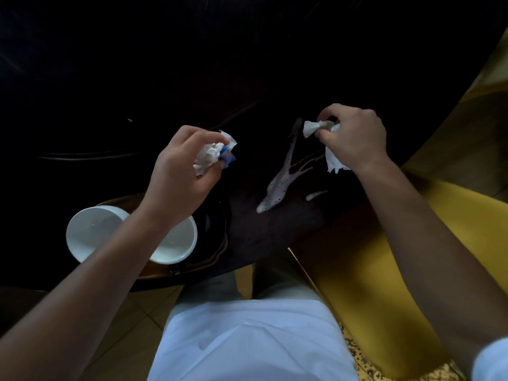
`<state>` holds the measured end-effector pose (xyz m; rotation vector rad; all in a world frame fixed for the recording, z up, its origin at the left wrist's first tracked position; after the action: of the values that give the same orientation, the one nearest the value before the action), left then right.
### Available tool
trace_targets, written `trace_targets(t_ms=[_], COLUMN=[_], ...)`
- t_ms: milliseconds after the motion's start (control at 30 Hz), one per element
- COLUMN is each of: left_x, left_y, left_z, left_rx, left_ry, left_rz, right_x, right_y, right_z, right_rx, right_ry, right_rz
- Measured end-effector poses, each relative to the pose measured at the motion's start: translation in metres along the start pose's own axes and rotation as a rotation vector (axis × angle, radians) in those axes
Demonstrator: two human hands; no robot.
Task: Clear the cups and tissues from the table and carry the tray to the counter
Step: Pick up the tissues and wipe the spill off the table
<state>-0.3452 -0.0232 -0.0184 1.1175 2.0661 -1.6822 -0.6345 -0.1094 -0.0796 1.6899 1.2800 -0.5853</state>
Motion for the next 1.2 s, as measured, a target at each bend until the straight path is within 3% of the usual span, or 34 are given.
trace_targets(t_ms=[200, 700, 967, 1200], left_x=[-0.003, -0.030, -0.067, -0.106], left_y=[0.001, -0.019, -0.031, -0.011], left_z=[-0.008, -0.042, -0.079, -0.129], left_rx=[-0.006, 0.006, 0.057, 0.127], left_ry=[-0.038, -0.056, -0.188, -0.239], left_rz=[-0.009, -0.069, -0.119, -0.143], right_x=[-0.002, -0.026, -0.055, -0.064], right_y=[0.007, 0.037, 0.088, 0.145], right_z=[-0.005, -0.065, -0.116, -0.167], right_rx=[0.045, -0.026, -0.169, -0.217], right_ry=[0.035, -0.110, -0.082, -0.171], right_rz=[0.028, 0.312, 0.407, 0.473])
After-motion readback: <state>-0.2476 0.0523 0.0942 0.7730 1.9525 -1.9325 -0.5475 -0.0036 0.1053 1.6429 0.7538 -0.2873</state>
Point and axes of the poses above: each hand's wrist, its own z-axis towards the middle knuckle, its own x-axis out of the palm, y = z × x, the point moved 2 cm from there along z, towards the middle knuckle, and after that the axes turned 14 degrees about y, right-handed, at the moved point
